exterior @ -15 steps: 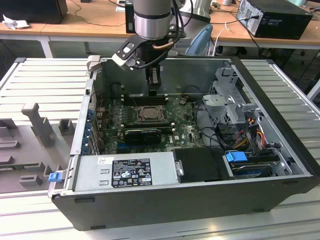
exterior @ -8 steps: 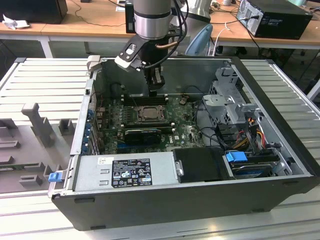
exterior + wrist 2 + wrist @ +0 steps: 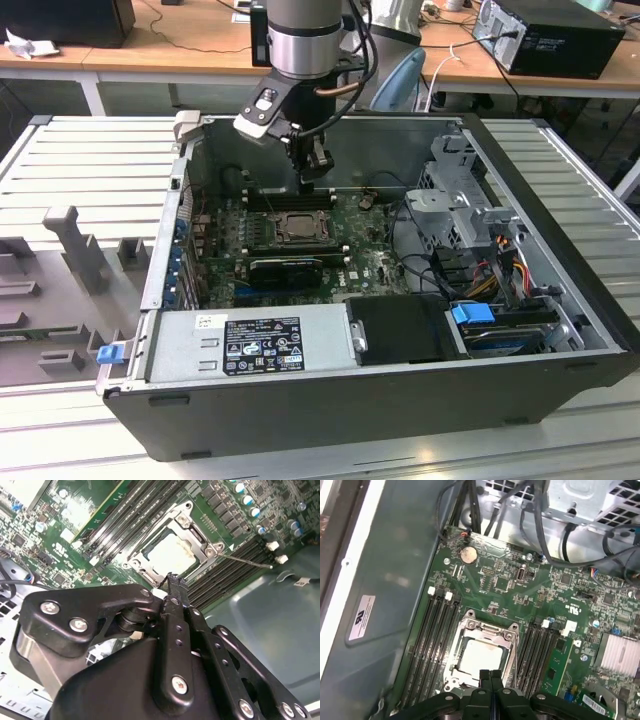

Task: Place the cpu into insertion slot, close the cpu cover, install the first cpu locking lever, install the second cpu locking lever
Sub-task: 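Install the first cpu locking lever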

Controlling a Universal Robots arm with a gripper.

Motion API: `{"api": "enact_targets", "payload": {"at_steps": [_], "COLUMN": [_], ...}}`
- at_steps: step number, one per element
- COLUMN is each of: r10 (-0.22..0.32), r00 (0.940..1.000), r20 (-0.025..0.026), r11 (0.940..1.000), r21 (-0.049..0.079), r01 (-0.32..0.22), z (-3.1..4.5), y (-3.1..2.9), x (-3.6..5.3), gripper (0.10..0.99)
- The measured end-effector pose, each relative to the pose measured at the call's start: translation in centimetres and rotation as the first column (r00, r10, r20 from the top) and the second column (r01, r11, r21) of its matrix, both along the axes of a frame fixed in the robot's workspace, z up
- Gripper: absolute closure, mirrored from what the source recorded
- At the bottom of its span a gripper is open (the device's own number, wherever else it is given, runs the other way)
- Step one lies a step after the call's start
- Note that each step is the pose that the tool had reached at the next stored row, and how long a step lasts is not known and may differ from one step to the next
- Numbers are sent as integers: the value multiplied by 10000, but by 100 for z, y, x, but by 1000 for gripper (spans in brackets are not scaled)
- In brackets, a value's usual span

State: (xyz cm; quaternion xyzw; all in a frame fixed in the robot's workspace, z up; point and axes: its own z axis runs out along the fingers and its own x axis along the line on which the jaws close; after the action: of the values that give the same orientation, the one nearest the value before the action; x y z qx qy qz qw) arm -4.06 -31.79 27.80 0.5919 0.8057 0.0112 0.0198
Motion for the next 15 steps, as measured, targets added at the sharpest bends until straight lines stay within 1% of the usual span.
{"api": "enact_targets", "payload": {"at_steps": [4, 8, 11, 13, 14, 15], "r10": [439, 867, 987, 1390, 1689, 1855], "r00": [9990, 9962, 9951, 9903, 9856, 9826], "r20": [0, -1, -3, -3, -2, -2], "r11": [9990, 9962, 9951, 9903, 9856, 9826], "r21": [-10, -38, -48, -48, -47, -48], "r01": [-439, -867, -987, -1390, -1689, -1855], "z": [-1, 0, -1, 0, -1, -1], "y": [1, 0, 0, 0, 0, 0], "x": [0, 0, 0, -1, 0, 0], "gripper": [980, 980, 980, 980, 980, 980]}}
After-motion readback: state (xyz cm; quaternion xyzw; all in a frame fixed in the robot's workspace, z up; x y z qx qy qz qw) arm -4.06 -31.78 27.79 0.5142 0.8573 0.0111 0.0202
